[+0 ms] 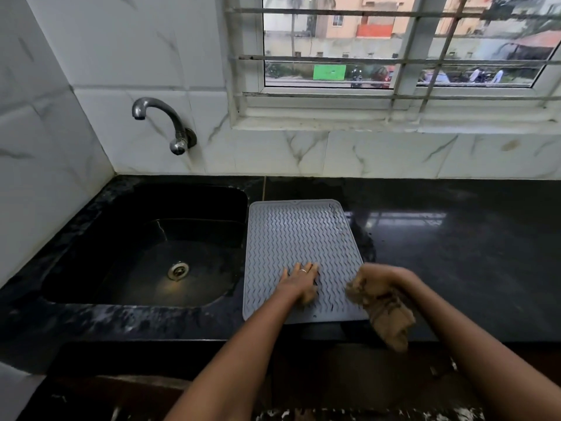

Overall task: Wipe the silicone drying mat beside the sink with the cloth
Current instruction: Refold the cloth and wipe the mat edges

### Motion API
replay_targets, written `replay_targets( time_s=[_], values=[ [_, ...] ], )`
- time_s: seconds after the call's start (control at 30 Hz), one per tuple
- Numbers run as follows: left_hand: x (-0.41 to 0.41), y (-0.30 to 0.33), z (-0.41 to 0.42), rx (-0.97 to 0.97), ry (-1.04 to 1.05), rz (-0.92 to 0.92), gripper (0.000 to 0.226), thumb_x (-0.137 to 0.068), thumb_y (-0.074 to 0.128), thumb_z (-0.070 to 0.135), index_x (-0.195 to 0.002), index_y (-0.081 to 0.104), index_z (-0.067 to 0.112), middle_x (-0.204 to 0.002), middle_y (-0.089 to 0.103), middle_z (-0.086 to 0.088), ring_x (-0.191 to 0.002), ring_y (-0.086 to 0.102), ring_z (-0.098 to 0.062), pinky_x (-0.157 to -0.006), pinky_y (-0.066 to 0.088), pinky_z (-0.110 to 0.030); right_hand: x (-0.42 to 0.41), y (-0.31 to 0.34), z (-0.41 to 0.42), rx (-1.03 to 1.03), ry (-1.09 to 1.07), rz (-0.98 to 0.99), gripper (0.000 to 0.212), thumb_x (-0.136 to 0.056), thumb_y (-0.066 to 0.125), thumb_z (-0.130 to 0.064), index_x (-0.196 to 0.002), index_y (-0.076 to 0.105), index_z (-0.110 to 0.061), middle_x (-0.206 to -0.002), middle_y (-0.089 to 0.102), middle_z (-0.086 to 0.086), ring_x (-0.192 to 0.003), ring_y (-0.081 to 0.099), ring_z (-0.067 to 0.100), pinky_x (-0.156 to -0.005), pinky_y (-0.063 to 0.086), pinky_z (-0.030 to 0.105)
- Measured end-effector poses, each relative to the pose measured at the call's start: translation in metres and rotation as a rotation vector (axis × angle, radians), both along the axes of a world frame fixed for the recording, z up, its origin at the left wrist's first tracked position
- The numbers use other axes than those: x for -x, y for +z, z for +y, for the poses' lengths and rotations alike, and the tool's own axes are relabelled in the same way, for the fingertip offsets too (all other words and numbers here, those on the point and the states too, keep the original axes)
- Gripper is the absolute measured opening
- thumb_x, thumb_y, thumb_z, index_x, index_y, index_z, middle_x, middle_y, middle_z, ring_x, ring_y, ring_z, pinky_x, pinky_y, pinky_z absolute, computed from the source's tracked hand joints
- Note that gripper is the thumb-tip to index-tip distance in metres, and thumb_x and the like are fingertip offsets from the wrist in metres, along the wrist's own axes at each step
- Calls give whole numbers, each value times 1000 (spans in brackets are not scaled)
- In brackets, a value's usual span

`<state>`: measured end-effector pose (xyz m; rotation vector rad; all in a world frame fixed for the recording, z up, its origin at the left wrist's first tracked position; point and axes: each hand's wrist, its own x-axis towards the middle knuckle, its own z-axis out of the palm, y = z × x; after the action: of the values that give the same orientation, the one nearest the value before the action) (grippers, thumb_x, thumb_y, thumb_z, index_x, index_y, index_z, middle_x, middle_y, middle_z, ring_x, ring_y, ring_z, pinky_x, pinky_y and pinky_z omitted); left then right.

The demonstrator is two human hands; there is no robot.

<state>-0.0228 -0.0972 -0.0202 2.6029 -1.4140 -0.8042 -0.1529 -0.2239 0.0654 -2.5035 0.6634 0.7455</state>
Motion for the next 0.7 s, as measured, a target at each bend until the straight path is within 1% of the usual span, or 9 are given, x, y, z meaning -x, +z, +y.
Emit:
replay_targets(
  time_s=[0.07, 0.17, 0.27, 0.37, 0.43, 0.5, 0.57, 0.63, 0.7],
  values=[
    [6, 1, -3, 32, -16, -37, 64, -102, 32, 33, -153, -5, 21, -162, -8, 0, -149, -9, -23, -118, -6, -49, -5, -10, -4, 141, -150, -198, 7, -89, 58, -12, -91, 62, -7, -105, 63, 9, -94, 62, 26, -83, 53, 39],
    [19, -3, -15, 41, -77, -56, 64, -101, 30, 36, -153, -4, 21, -162, -9, -1, -149, -10, -23, -118, -7, -48, 3, -38, 4, 316, -166, -227, 27, -88, 59, -19, -113, 53, -9, -125, 51, 9, -108, 53, 31, -87, 49, 42],
    [28, -6, -20, 37, -105, -56, 63, -101, 30, 36, -154, -2, 20, -162, -8, -2, -149, -10, -24, -119, -6, -46, 17, -46, 6, 358, -51, -82, 36, -85, 60, -24, -116, 49, -8, -128, 48, 8, -109, 53, 30, -85, 48, 42],
    [28, -9, -22, 72, -92, -61, 64, -100, 34, 37, -154, 4, 19, -162, -3, -4, -149, -6, -24, -119, -4, -43, 22, -35, 1, 246, 33, 132, 32, -87, 60, -29, -111, 53, -11, -118, 57, 6, -103, 57, 21, -87, 48, 30],
    [25, -7, -22, 111, -79, -59, 62, -99, 37, 38, -153, 13, 20, -161, 7, -5, -149, 2, -23, -120, -1, -42, 19, -20, -4, 119, 100, 361, 16, -91, 57, -22, -100, 56, -9, -104, 58, 6, -94, 55, 19, -82, 44, 25],
    [20, -2, -24, 152, -58, -28, 57, -98, 39, 37, -150, 25, 20, -159, 17, -6, -147, 11, -25, -119, 5, -42, 14, -6, -11, -19, 183, 512, 20, -91, 57, -9, -109, 61, -2, -108, 60, 13, -102, 57, 25, -88, 46, 32],
    [14, 5, -30, 189, -39, 19, 54, -97, 42, 37, -147, 33, 20, -158, 21, -6, -145, 17, -27, -118, 12, -43, 7, 4, -21, -62, 154, 390, 17, -89, 58, -7, -105, 65, -8, -105, 63, 10, -97, 60, 22, -94, 47, 35],
    [8, 9, -38, 225, -11, 28, 54, -96, 43, 36, -147, 33, 21, -158, 22, -5, -145, 17, -27, -117, 14, -44, -4, 10, -33, -96, -7, 107, 10, -91, 54, -11, -90, 62, -16, -94, 61, 6, -82, 58, 16, -89, 50, 34],
    [2, 11, -47, 237, 18, 10, 56, -97, 44, 35, -148, 29, 19, -159, 20, -5, -146, 15, -27, -118, 12, -44, -21, 2, -46, 26, -108, -208, 7, -91, 54, -15, -90, 61, -13, -96, 60, 5, -82, 57, 16, -81, 51, 32]
  ],
)
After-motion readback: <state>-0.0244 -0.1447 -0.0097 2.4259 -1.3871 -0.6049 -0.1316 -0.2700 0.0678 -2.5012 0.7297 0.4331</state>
